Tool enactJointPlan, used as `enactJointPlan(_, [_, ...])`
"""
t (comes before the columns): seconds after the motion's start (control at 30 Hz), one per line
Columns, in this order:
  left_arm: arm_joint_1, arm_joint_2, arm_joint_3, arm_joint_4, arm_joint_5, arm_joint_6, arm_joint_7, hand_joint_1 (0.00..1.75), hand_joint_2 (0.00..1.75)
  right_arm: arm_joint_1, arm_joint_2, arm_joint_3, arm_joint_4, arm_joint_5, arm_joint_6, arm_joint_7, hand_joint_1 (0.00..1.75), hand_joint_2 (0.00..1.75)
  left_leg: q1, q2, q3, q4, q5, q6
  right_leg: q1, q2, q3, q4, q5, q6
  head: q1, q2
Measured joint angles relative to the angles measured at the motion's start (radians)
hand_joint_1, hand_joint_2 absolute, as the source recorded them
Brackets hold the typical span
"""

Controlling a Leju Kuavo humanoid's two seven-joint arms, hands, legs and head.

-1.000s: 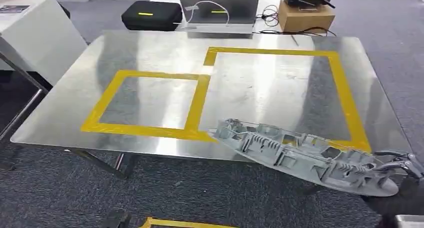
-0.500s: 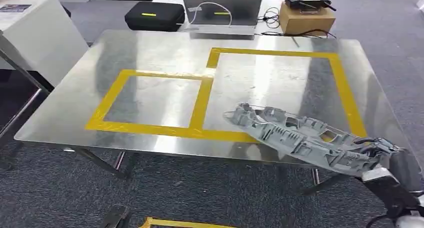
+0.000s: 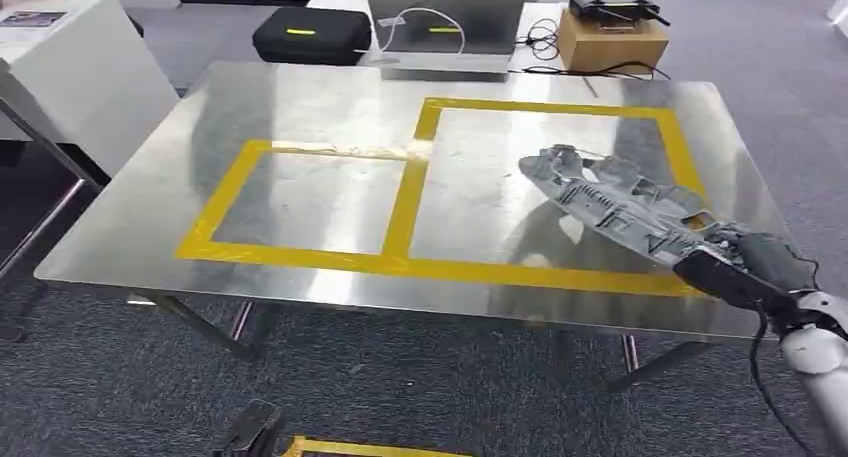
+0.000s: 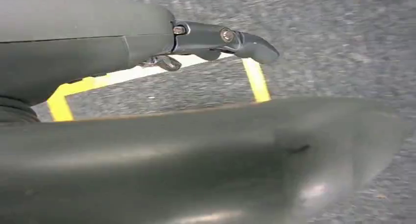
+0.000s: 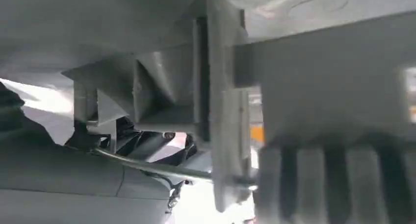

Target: Take the parts from the cabinet and place them on the table.

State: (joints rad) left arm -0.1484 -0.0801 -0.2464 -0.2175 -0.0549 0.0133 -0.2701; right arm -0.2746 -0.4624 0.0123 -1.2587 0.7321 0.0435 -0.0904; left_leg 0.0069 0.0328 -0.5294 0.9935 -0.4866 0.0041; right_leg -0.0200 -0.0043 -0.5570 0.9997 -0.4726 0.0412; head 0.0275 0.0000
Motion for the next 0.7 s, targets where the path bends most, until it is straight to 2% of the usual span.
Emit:
enactJointPlan(0.13, [-0.011, -0.001, 0.000, -0.006, -0.003, -0.003, -0.004, 0.00, 0.00, -0.169, -0.031, 0.095, 0.199, 0.092, 0.003, -0.008, 1.75, 1.75, 0.000, 0.000, 0.000, 0.002, 0.001, 0.001, 0.000, 0.000, 0.002, 0.000, 0.002, 0.002, 0.000, 0.000])
enactJointPlan(0.33, [0.010, 0.009, 0.000, -0.005, -0.005, 0.012, 0.020, 0.00, 0.00, -0.349, -0.027, 0.235, 0.413, 0.205, 0.002, -0.019, 1.75, 1.75, 0.000, 0.000, -0.003, 0.003, 0.002, 0.003, 0.000, 0.001, 0.003, 0.000, 0.004, 0.003, 0.000, 0.000])
enactJointPlan(0.5, [0.037, 0.022, 0.002, -0.005, -0.004, 0.022, 0.028, 0.00, 0.00, -0.452, 0.001, 0.355, 0.521, 0.266, 0.002, -0.011, 1.75, 1.75, 0.000, 0.000, 0.000, 0.004, 0.002, 0.003, 0.000, 0.001, 0.003, -0.001, 0.004, 0.004, 0.000, 0.000])
enactJointPlan(0.7, [0.045, 0.028, 0.002, -0.005, -0.003, 0.021, 0.029, 0.00, 0.00, -0.497, 0.018, 0.403, 0.575, 0.276, 0.000, -0.009, 1.75, 1.75, 0.000, 0.000, -0.002, 0.004, 0.001, 0.003, 0.000, 0.001, 0.004, -0.001, 0.004, 0.004, 0.000, 0.000])
